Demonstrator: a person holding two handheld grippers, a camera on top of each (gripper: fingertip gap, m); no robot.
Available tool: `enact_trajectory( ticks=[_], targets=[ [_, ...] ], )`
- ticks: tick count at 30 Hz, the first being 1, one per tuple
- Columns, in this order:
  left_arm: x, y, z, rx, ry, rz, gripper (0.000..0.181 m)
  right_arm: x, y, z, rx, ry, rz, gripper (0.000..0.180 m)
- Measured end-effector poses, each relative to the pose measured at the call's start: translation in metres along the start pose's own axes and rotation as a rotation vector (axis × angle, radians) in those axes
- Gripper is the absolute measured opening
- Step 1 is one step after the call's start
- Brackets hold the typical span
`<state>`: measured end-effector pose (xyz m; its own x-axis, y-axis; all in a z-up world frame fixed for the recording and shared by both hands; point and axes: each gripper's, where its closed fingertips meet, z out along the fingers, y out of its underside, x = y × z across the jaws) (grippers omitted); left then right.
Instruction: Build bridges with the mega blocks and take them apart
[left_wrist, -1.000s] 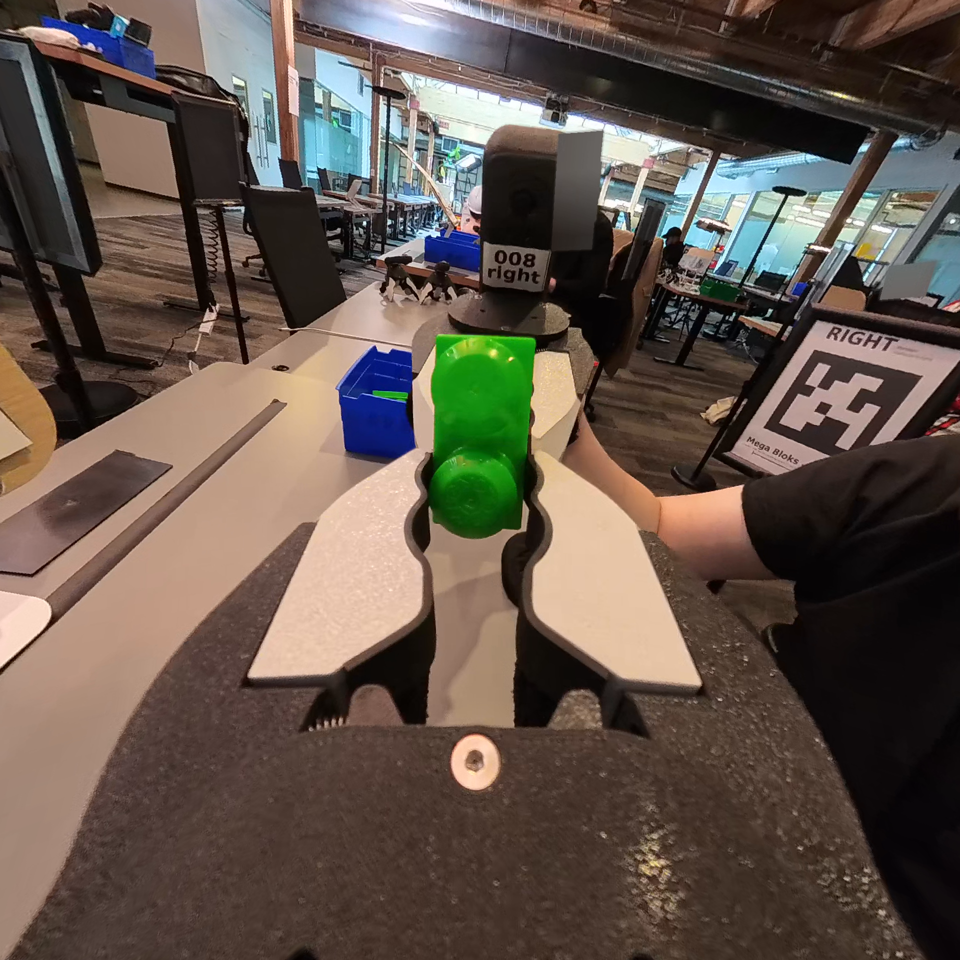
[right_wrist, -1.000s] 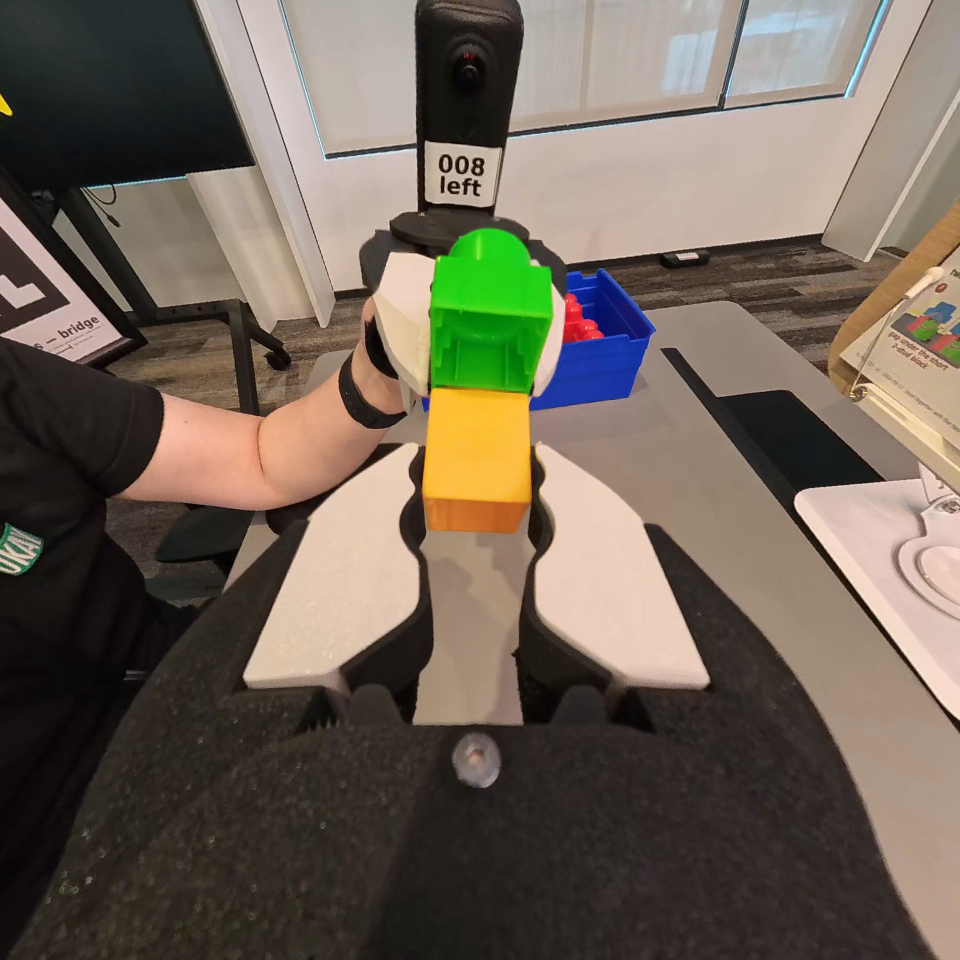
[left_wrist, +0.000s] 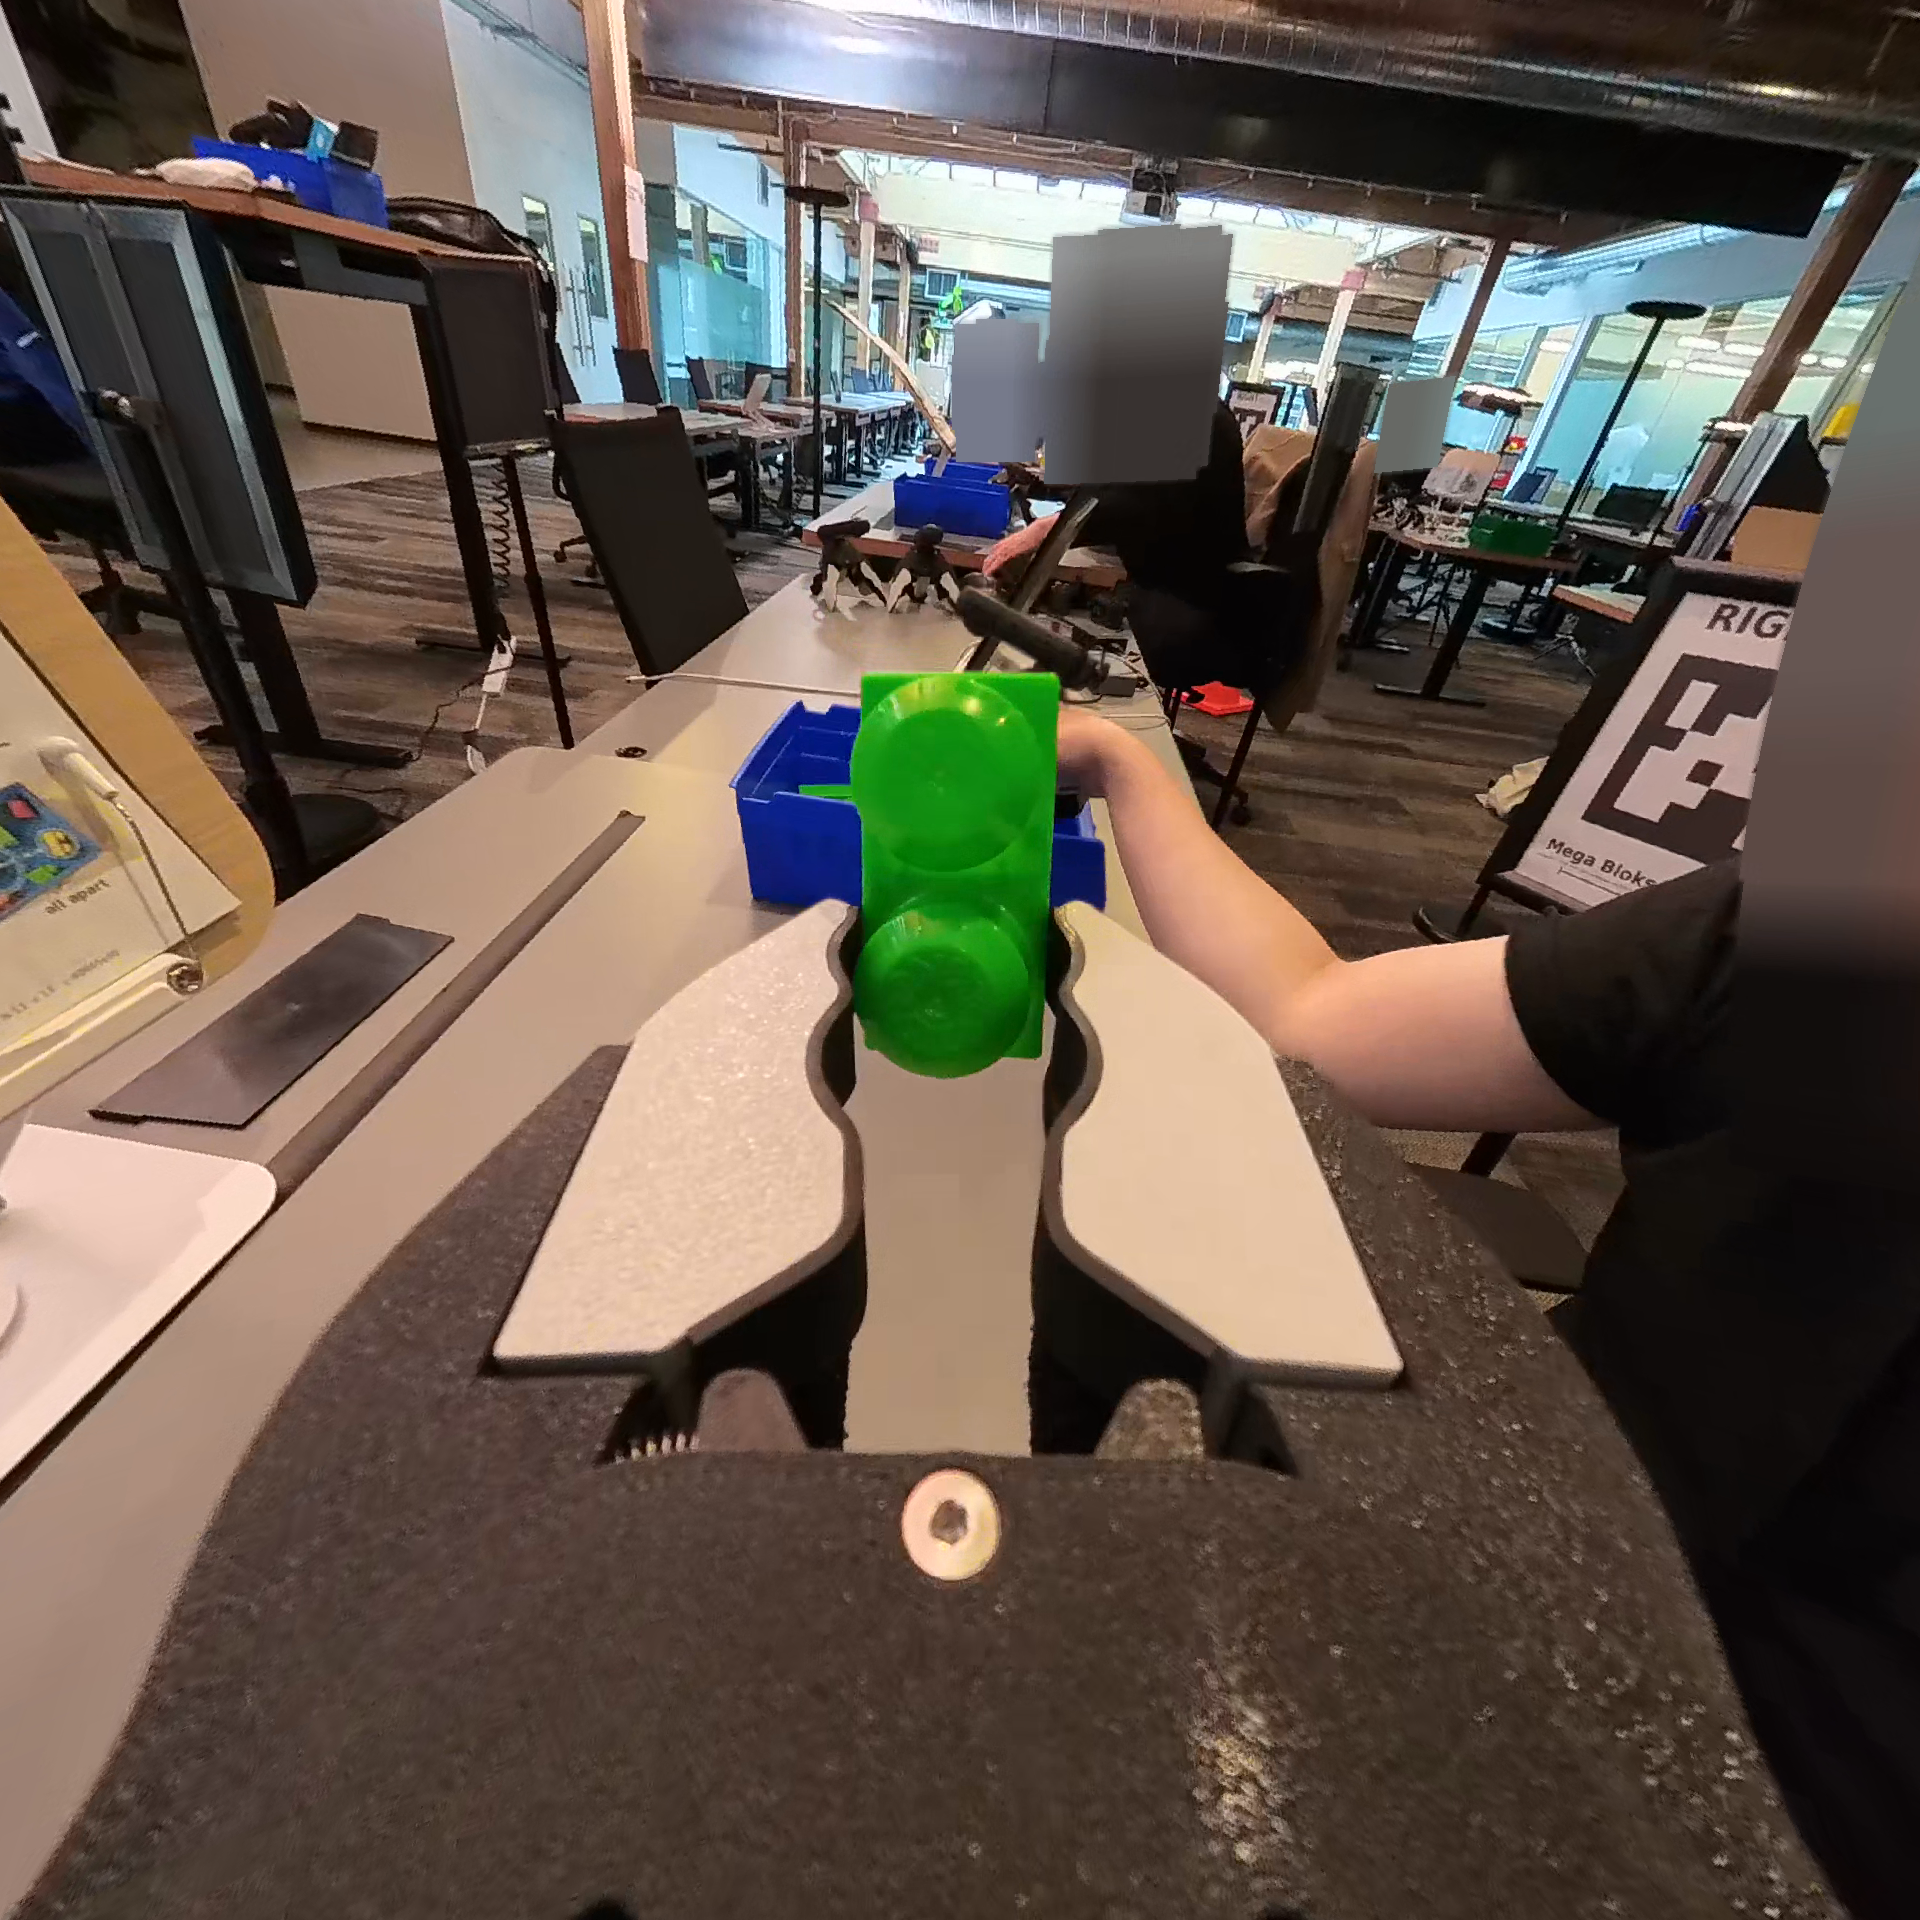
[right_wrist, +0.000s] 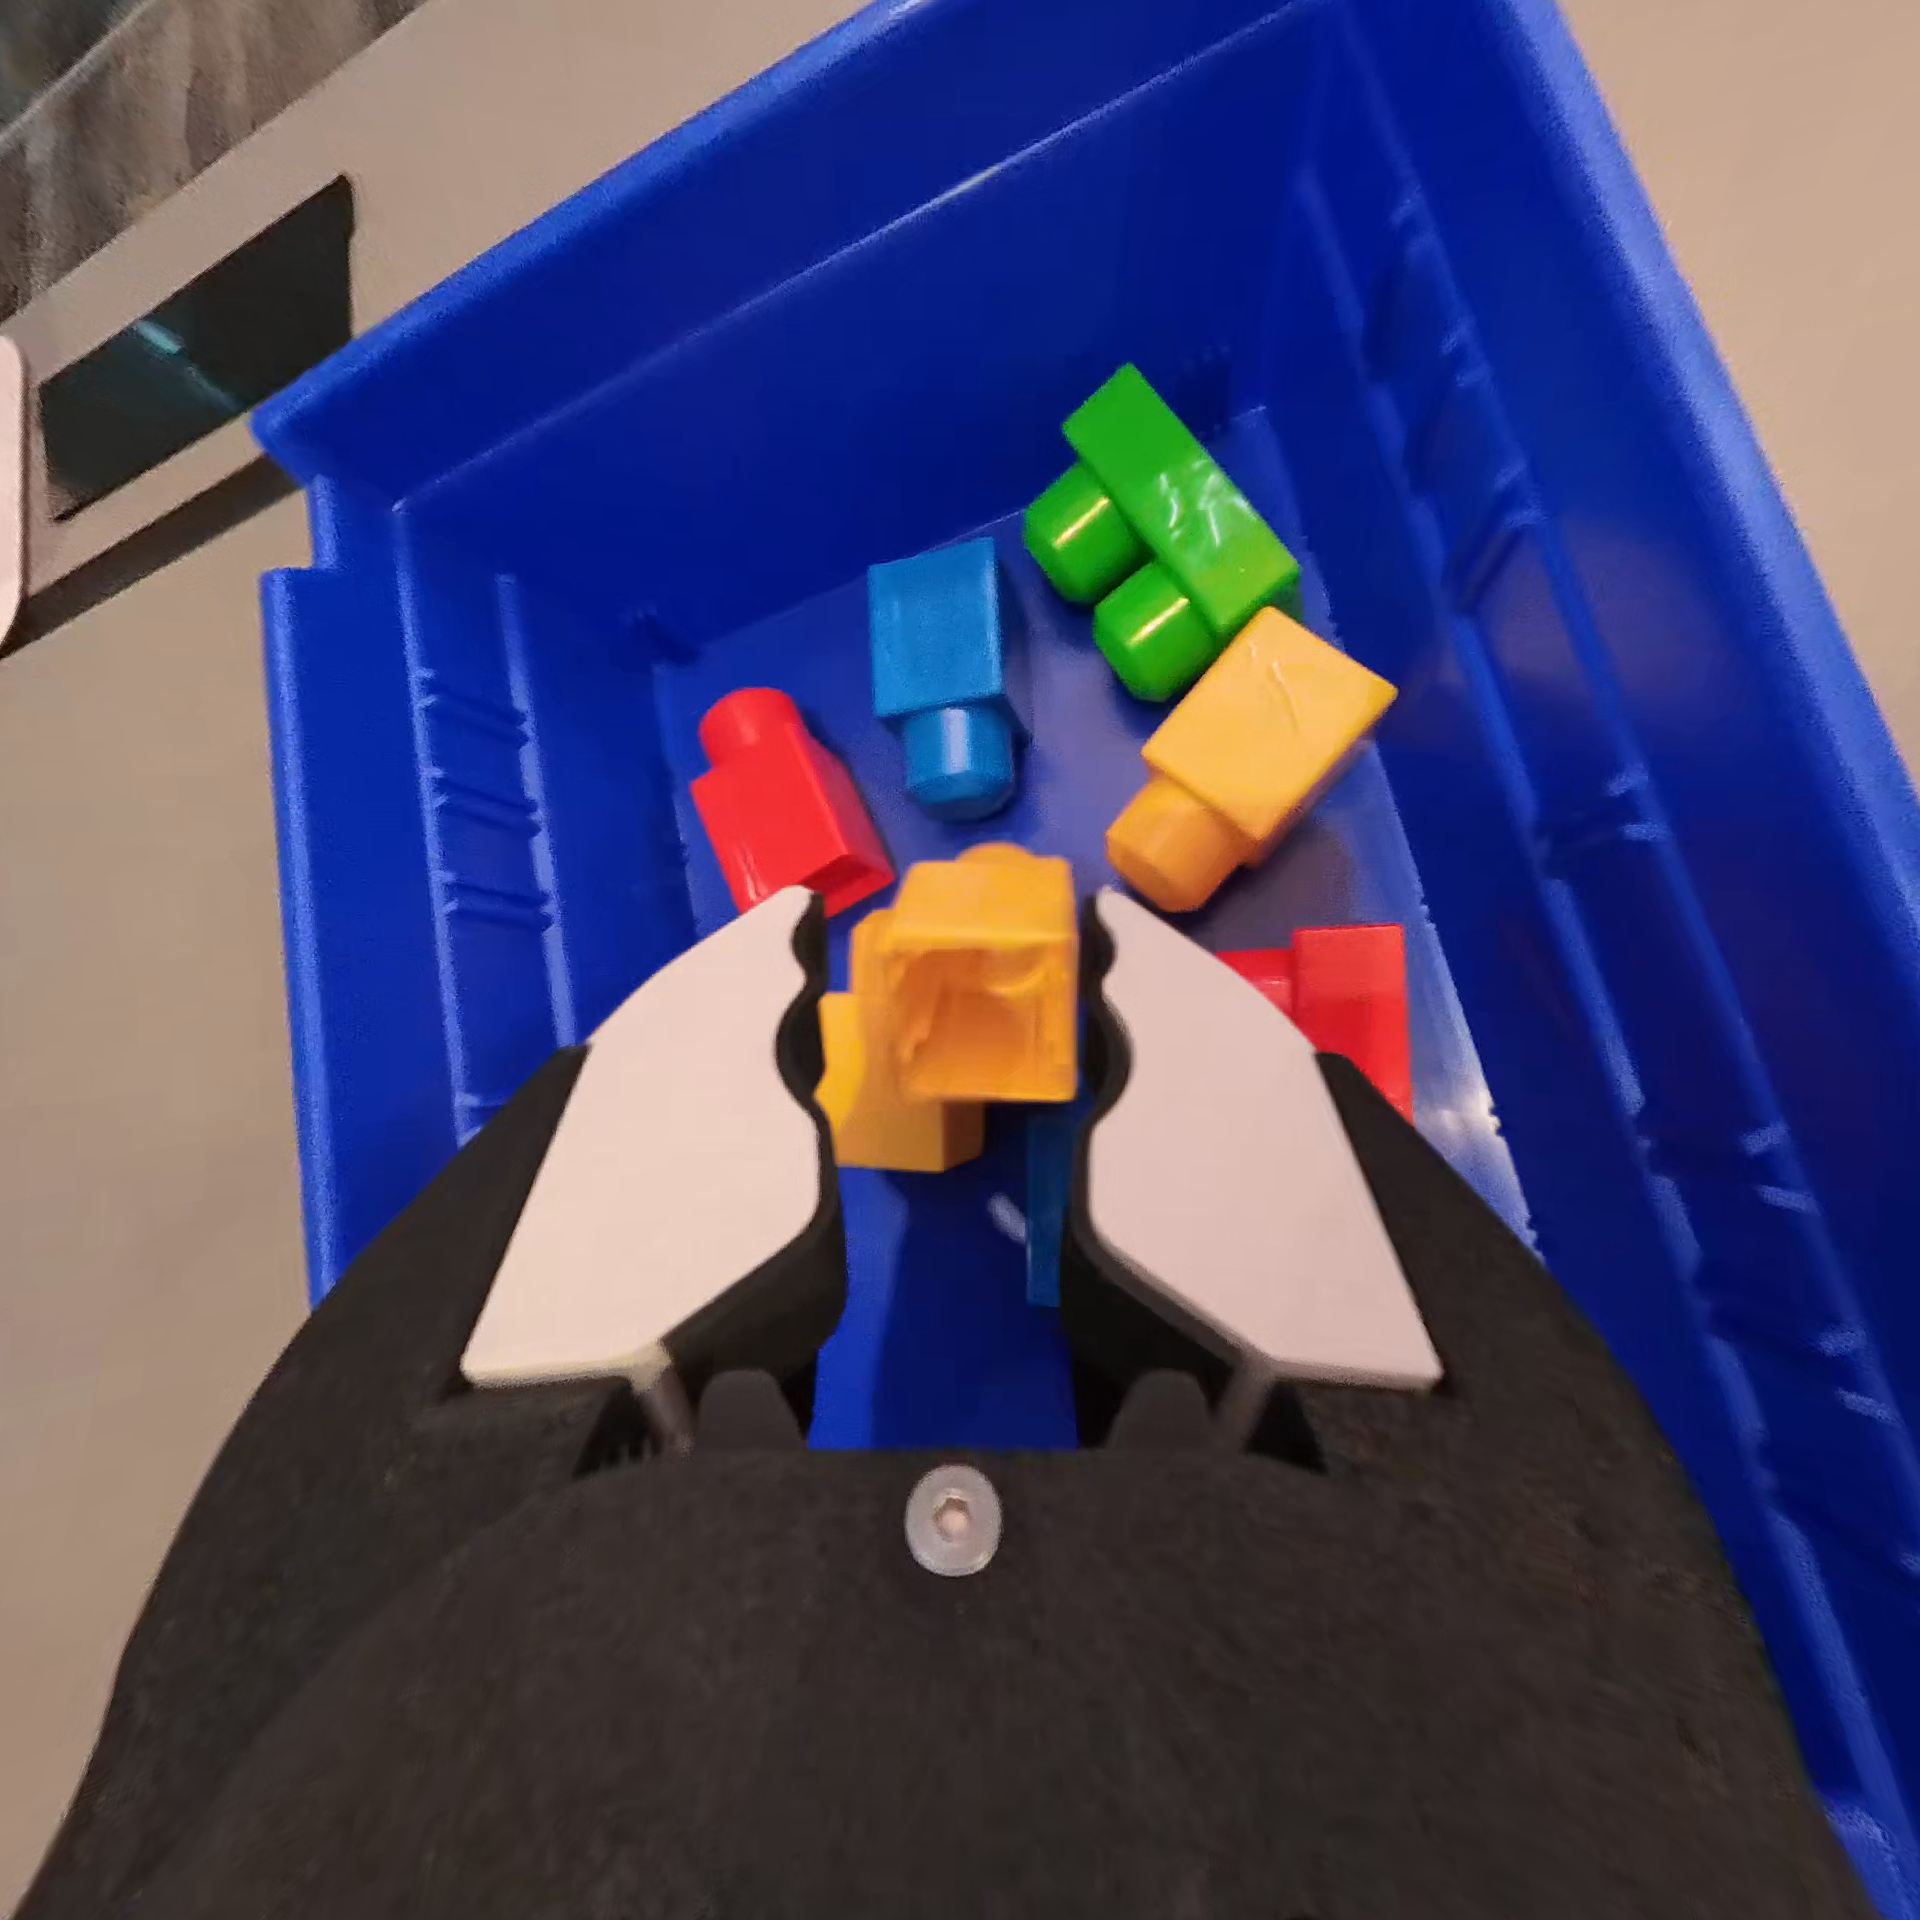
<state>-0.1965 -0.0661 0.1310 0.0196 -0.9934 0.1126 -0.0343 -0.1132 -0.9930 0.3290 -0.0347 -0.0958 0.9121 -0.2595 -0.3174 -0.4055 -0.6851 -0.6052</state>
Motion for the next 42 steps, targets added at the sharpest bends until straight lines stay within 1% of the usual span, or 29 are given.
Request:
enact_trajectory(
  ticks=[3, 5, 8, 10, 12, 15, 16, 17, 18, 21, 22, 23, 25, 27, 28, 29, 31, 32, 33, 35, 36, 37, 38, 40, 41, 42],
  targets=[
    [-0.002, 0.003, 0.004, -0.003, 0.000, -0.017, 0.033, -0.005, -0.018, -0.014, 0.099, -0.025, 0.023, 0.054],
    [-0.004, 0.004, 0.007, 0.003, 0.002, -0.036, 0.033, -0.034, -0.042, -0.040, 0.231, -0.113, -0.020, 0.052],
    [-0.007, 0.009, 0.016, -0.014, -0.008, -0.054, 0.033, -0.116, -0.074, -0.092, 0.425, -0.320, -0.198, 0.053],
    [-0.009, 0.017, 0.025, -0.046, -0.022, -0.057, 0.033, -0.191, -0.079, -0.125, 0.527, -0.506, -0.376, 0.056],
    [-0.007, 0.024, 0.034, -0.072, -0.015, -0.065, 0.033, -0.271, -0.064, -0.152, 0.553, -0.746, -0.538, 0.059],
    [-0.003, 0.032, 0.045, -0.103, 0.003, -0.075, 0.033, -0.379, -0.013, -0.184, 0.492, -1.146, -0.727, 0.058],
    [-0.002, 0.034, 0.048, -0.113, 0.004, -0.074, 0.033, -0.407, 0.004, -0.189, 0.457, -1.239, -0.752, 0.056],
    [-0.002, 0.036, 0.050, -0.123, 0.003, -0.071, 0.033, -0.429, 0.019, -0.187, 0.413, -1.271, -0.784, 0.056],
    [-0.002, 0.038, 0.051, -0.134, -0.001, -0.064, 0.033, -0.446, 0.032, -0.178, 0.383, -1.259, -0.830, 0.056],
    [-0.001, 0.038, 0.051, -0.149, -0.022, -0.015, 0.033, -0.473, 0.058, -0.147, 0.349, -1.142, -0.972, 0.062],
    [0.000, 0.038, 0.050, -0.155, -0.022, -0.004, 0.033, -0.478, 0.062, -0.142, 0.346, -1.134, -0.979, 0.065],
    [0.001, 0.038, 0.050, -0.162, -0.023, 0.002, 0.033, -0.483, 0.065, -0.143, 0.341, -1.168, -0.965, 0.066],
    [0.003, 0.038, 0.050, -0.168, -0.017, 0.010, 0.033, -0.491, 0.080, -0.150, 0.266, -1.290, -0.942, 0.065],
    [0.007, 0.040, 0.052, -0.174, 0.002, 0.011, 0.033, -0.494, 0.089, -0.146, 0.205, -1.313, -0.943, 0.063],
    [0.007, 0.041, 0.054, -0.180, 0.006, 0.011, 0.033, -0.494, 0.091, -0.144, 0.214, -1.308, -0.972, 0.039],
    [0.007, 0.043, 0.055, -0.189, 0.006, 0.014, 0.033, -0.494, 0.092, -0.144, 0.222, -1.315, -0.987, 0.036],
    [0.007, 0.041, 0.056, -0.171, 0.004, 0.031, 0.036, -0.491, 0.090, -0.144, 0.208, -1.308, -0.989, 0.036],
    [0.007, 0.037, 0.056, -0.141, -0.003, 0.037, 0.045, -0.489, 0.084, -0.146, 0.229, -1.310, -0.969, 0.036],
    [0.006, 0.032, 0.055, -0.115, -0.014, 0.038, 0.048, -0.485, 0.079, -0.148, 0.234, -1.311, -0.956, 0.036],
    [0.002, 0.028, 0.051, -0.097, -0.044, 0.045, 0.047, -0.469, 0.064, -0.149, 0.250, -1.270, -0.951, 0.036],
    [-0.001, 0.027, 0.048, -0.099, -0.058, 0.046, 0.047, -0.455, 0.051, -0.147, 0.274, -1.207, -0.952, 0.036],
    [-0.004, 0.026, 0.045, -0.098, -0.072, 0.043, 0.046, -0.435, 0.033, -0.140, 0.304, -1.090, -0.953, 0.037],
    [-0.006, 0.024, 0.041, -0.090, -0.084, 0.036, 0.044, -0.406, 0.010, -0.131, 0.348, -0.932, -0.947, 0.037],
    [-0.009, 0.017, 0.033, -0.062, -0.093, 0.015, 0.042, -0.329, -0.036, -0.116, 0.411, -0.611, -0.849, 0.037],
    [-0.009, 0.014, 0.030, -0.049, -0.086, 0.008, 0.040, -0.281, -0.057, -0.111, 0.432, -0.449, -0.757, 0.037],
    [-0.008, 0.011, 0.026, -0.039, -0.082, 0.005, 0.040, -0.234, -0.072, -0.108, 0.448, -0.322, -0.649, 0.037]
  ],
)
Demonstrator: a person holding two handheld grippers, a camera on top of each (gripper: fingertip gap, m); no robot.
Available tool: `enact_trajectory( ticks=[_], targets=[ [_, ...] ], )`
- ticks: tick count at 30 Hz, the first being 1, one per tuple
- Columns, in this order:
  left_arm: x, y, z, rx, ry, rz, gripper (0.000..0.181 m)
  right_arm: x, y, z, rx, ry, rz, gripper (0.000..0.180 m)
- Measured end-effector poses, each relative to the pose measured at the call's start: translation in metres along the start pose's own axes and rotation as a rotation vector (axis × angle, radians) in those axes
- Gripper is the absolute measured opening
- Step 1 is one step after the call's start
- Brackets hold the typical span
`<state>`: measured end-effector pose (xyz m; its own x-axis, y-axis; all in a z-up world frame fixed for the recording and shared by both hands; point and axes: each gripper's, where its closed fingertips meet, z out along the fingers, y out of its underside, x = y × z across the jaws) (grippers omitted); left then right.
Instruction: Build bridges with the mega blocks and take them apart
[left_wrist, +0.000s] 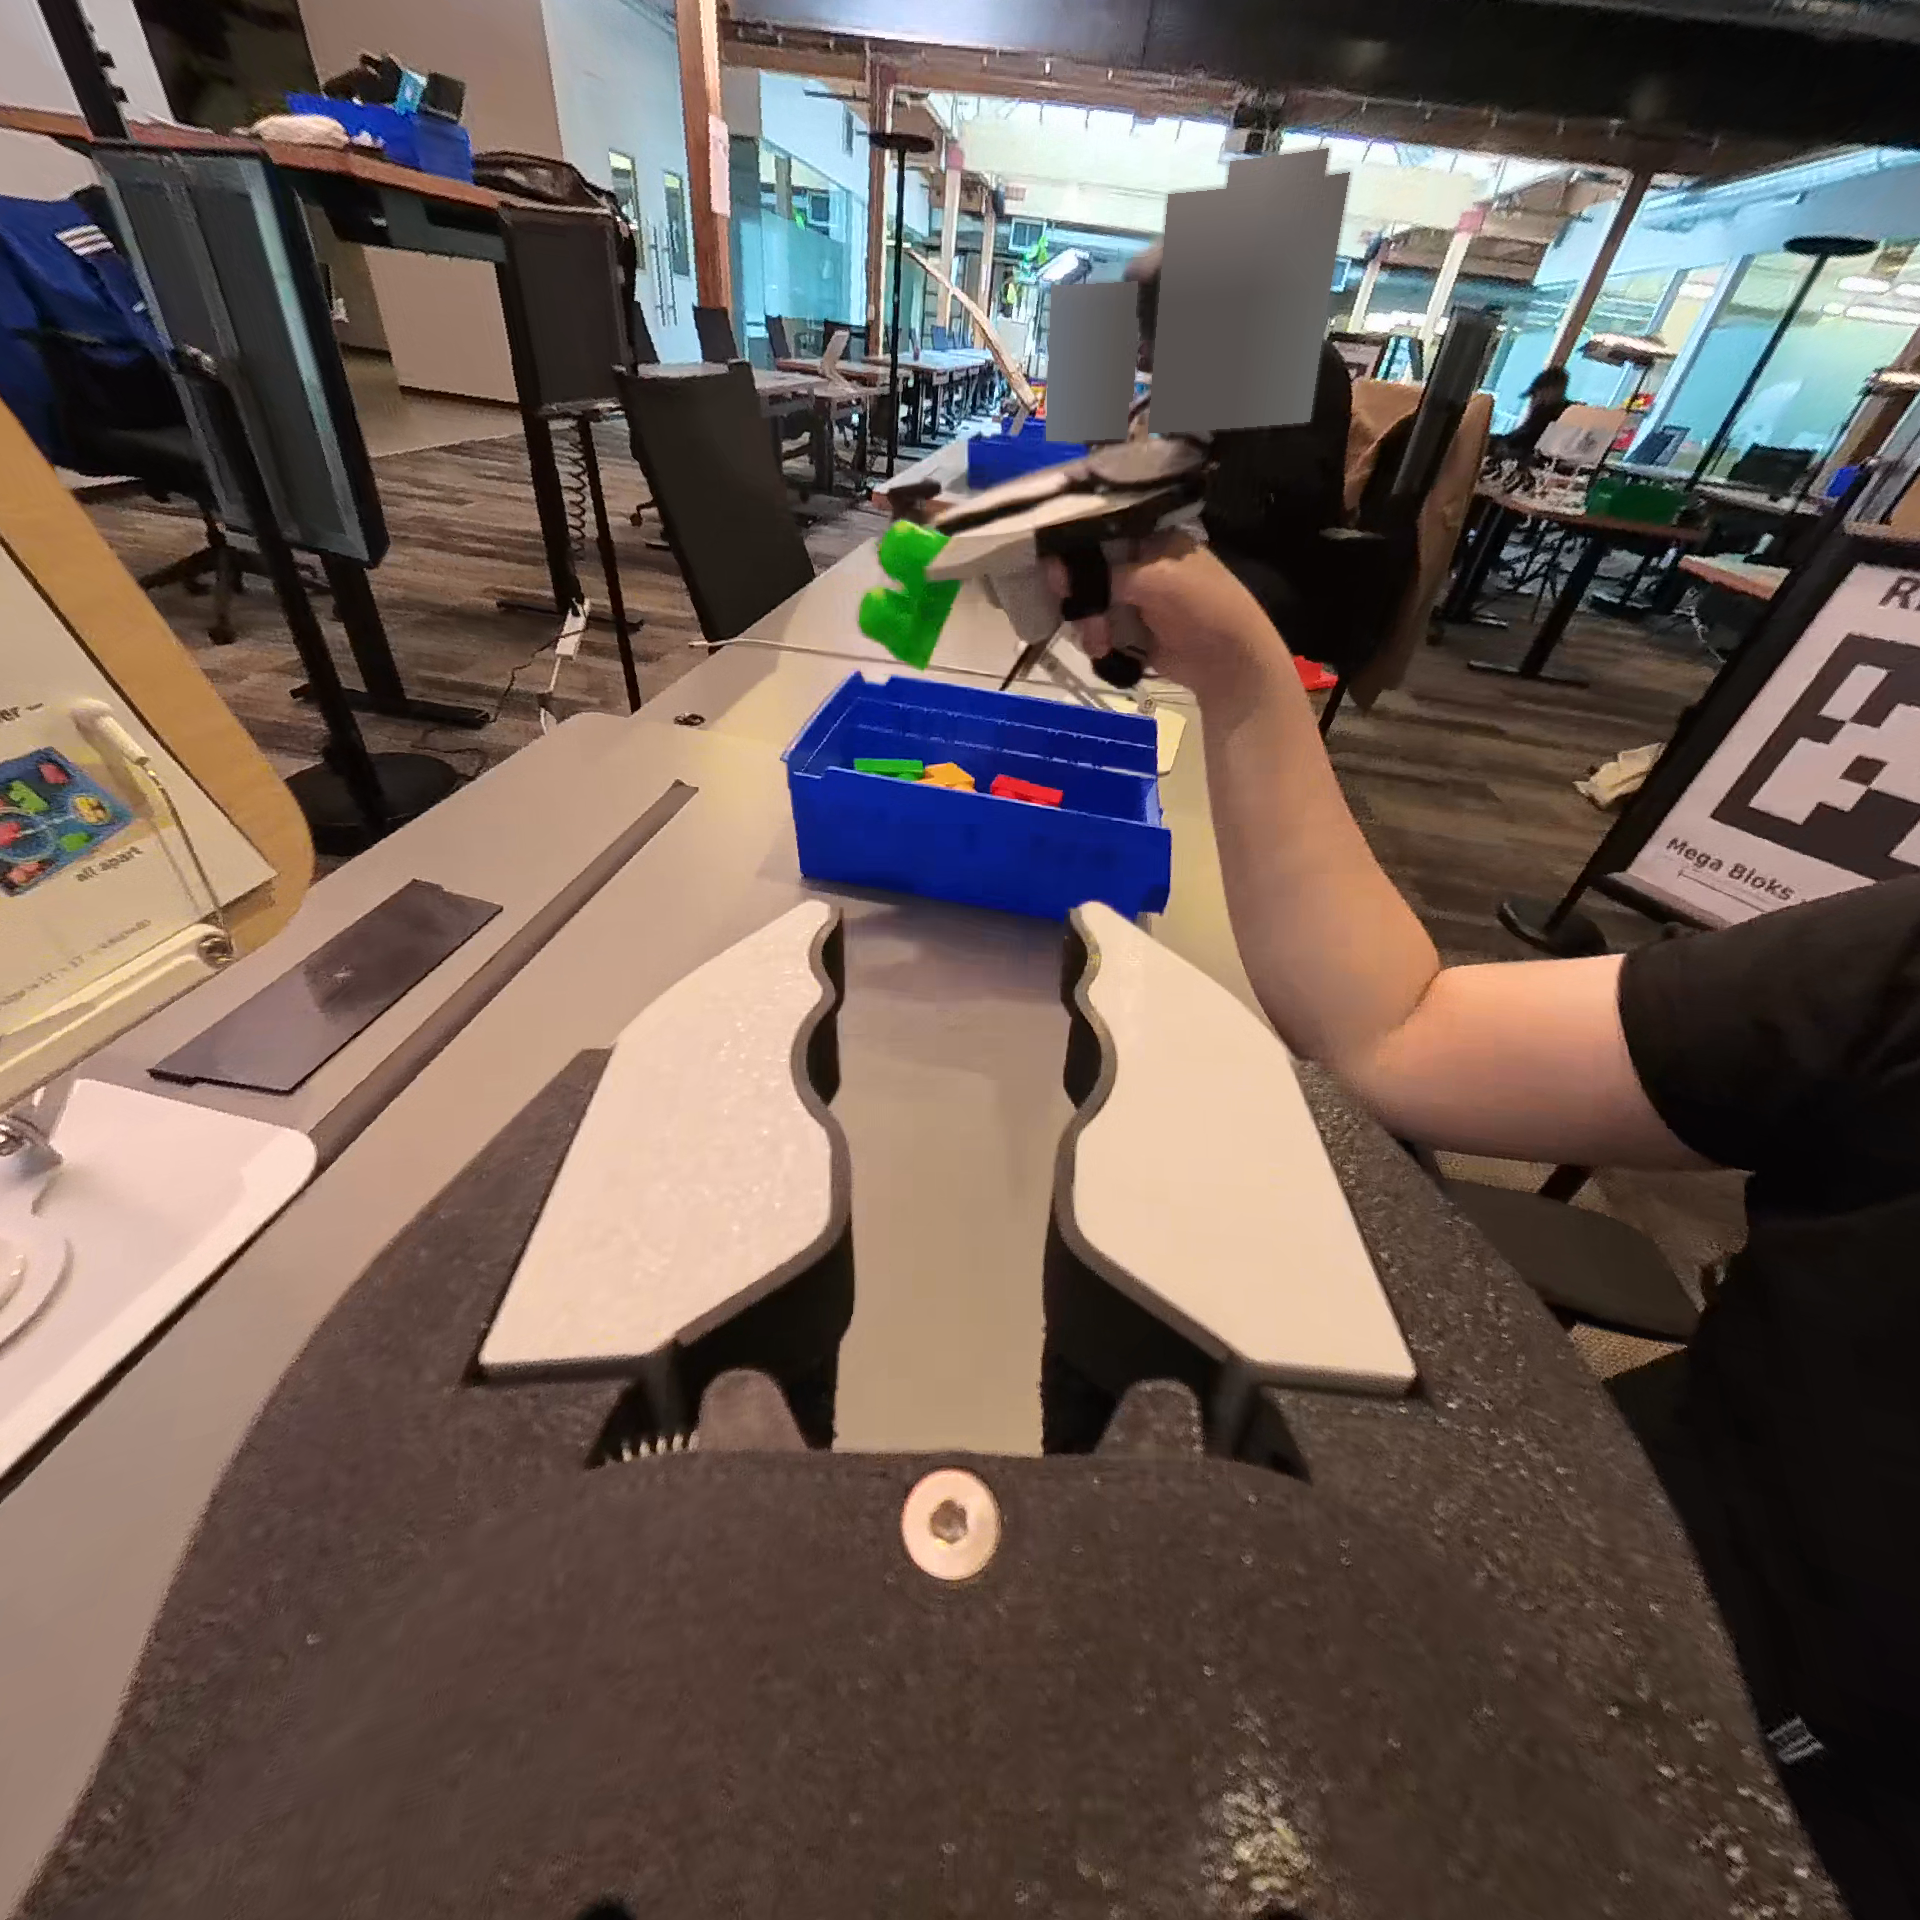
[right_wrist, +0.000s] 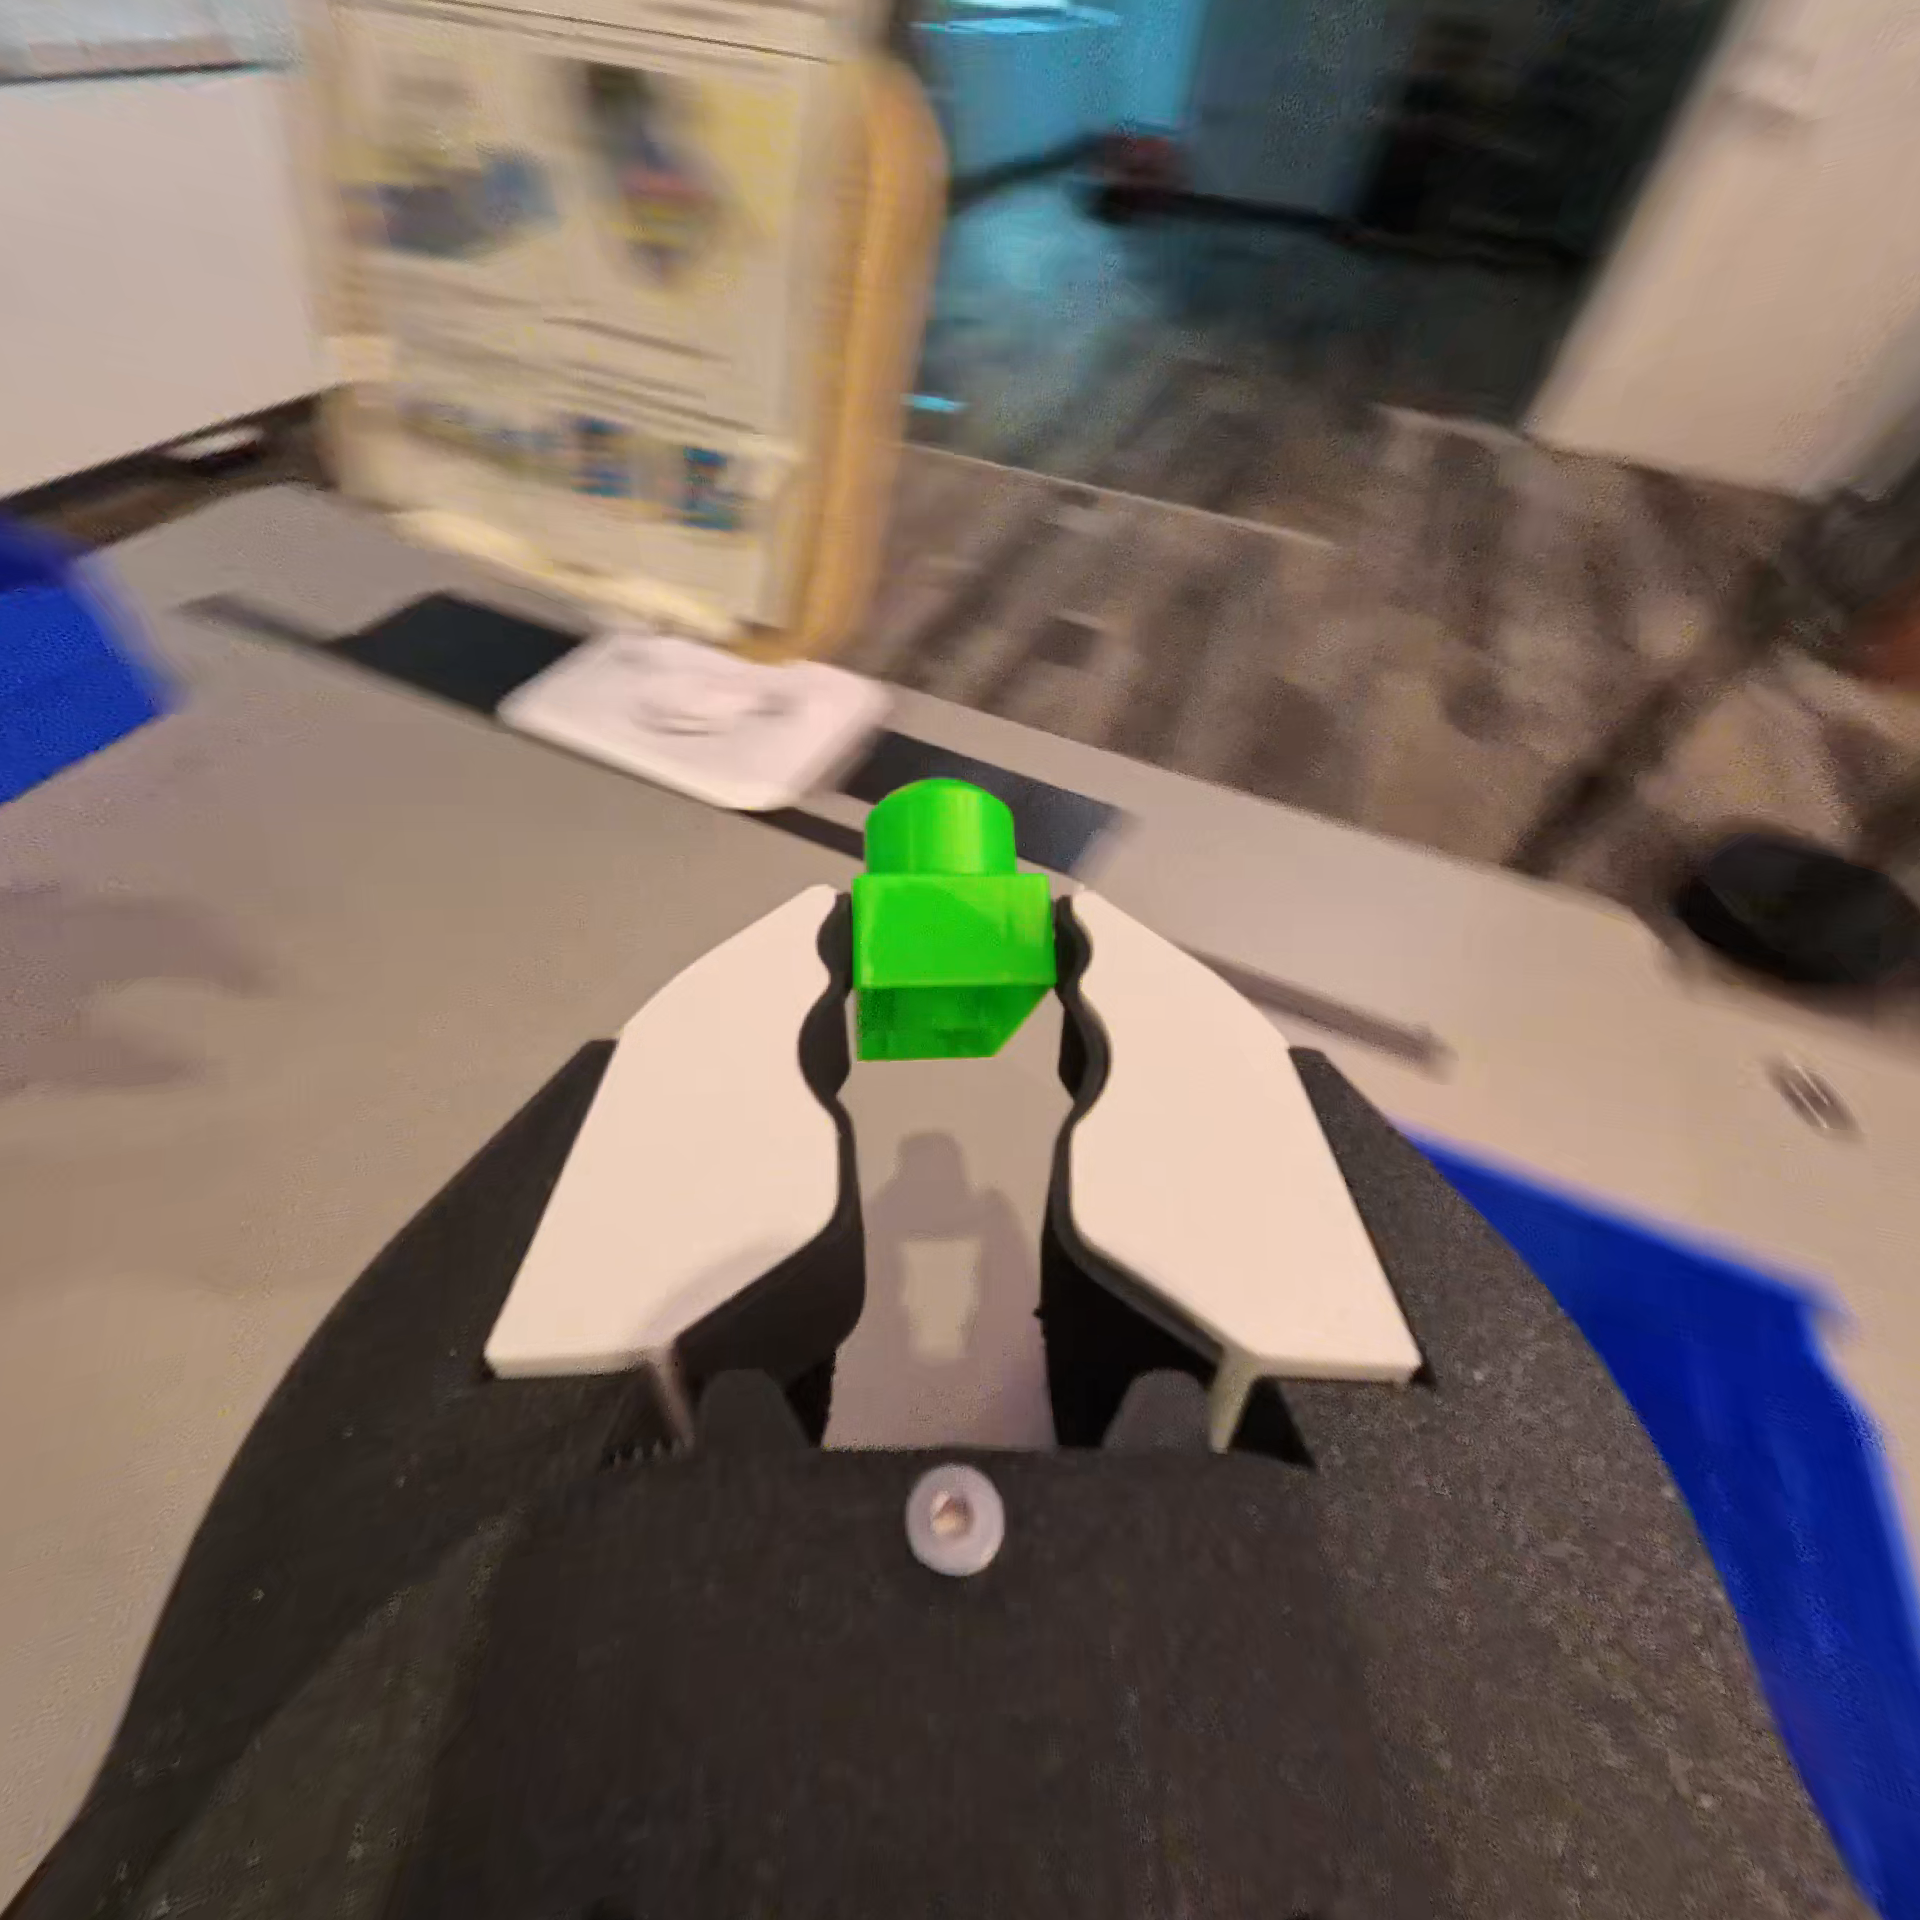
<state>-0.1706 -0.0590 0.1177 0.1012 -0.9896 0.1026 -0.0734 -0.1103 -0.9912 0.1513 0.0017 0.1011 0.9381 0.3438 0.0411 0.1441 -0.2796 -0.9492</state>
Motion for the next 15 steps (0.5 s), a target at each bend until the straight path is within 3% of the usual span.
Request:
enact_trajectory(
  ticks=[2, 4, 8, 14, 15],
  targets=[
    [-0.003, -0.003, -0.005, 0.008, -0.017, 0.004, 0.040, 0.068, 0.039, -0.025, -0.025, 0.164, 0.200, 0.036],
    [-0.004, -0.002, -0.008, 0.000, -0.023, 0.006, 0.039, 0.110, 0.087, -0.040, -0.073, 0.221, 0.415, 0.036],
    [-0.005, 0.000, -0.008, -0.011, -0.029, 0.007, 0.039, 0.141, 0.159, -0.040, -0.165, 0.214, 0.685, 0.036],
    [-0.003, 0.008, -0.001, -0.053, -0.015, 0.000, 0.038, 0.153, 0.183, -0.029, -0.217, 0.272, 0.714, 0.037],
    [-0.002, 0.009, 0.000, -0.057, -0.011, -0.002, 0.038, 0.156, 0.185, -0.029, -0.232, 0.298, 0.698, 0.047]
  ],
)
